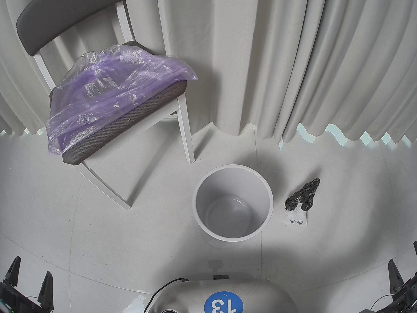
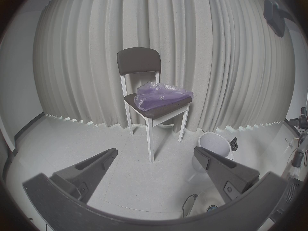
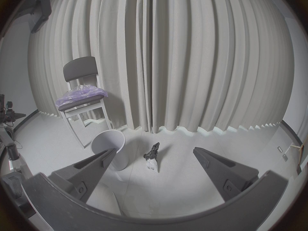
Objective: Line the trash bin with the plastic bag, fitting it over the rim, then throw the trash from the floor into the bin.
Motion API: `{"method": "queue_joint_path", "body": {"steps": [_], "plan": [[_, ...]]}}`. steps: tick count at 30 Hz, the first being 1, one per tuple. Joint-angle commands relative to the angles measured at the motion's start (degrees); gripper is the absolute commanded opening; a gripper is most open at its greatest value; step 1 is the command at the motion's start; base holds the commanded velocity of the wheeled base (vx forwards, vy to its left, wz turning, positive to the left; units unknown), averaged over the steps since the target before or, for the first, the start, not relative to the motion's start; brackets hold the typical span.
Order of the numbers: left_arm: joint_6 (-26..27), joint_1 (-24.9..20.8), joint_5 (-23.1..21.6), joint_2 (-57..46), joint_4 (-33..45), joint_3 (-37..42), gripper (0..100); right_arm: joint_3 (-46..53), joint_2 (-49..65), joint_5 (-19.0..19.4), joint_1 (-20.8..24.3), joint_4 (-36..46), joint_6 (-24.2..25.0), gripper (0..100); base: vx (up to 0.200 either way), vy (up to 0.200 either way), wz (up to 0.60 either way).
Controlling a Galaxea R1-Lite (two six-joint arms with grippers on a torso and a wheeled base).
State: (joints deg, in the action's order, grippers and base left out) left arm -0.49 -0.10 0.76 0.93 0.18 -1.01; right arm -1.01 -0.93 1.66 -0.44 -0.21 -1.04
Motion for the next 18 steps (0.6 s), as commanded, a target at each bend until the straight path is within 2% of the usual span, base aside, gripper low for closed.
{"method": "queue_joint_path", "body": {"steps": [1,7,8,18], "plan": [[-0.8,0.0,0.1,-0.9,0.0,0.9,100,1.0,0.7,0.0,0.0,0.0,0.1,100,0.000,0.000,0.00],[0.0,0.0,0.0,-0.9,0.0,1.0,100,1.0,0.6,-0.5,0.0,0.0,0.4,100,0.000,0.000,0.00],[0.0,0.0,0.0,-0.9,0.0,1.0,100,1.0,0.6,-1.6,0.0,-0.1,2.2,100,0.000,0.000,0.00],[-1.5,0.0,0.0,-0.8,0.1,0.8,100,1.0,0.6,-2.4,0.1,-0.4,3.9,100,0.000,0.000,0.00]]}}
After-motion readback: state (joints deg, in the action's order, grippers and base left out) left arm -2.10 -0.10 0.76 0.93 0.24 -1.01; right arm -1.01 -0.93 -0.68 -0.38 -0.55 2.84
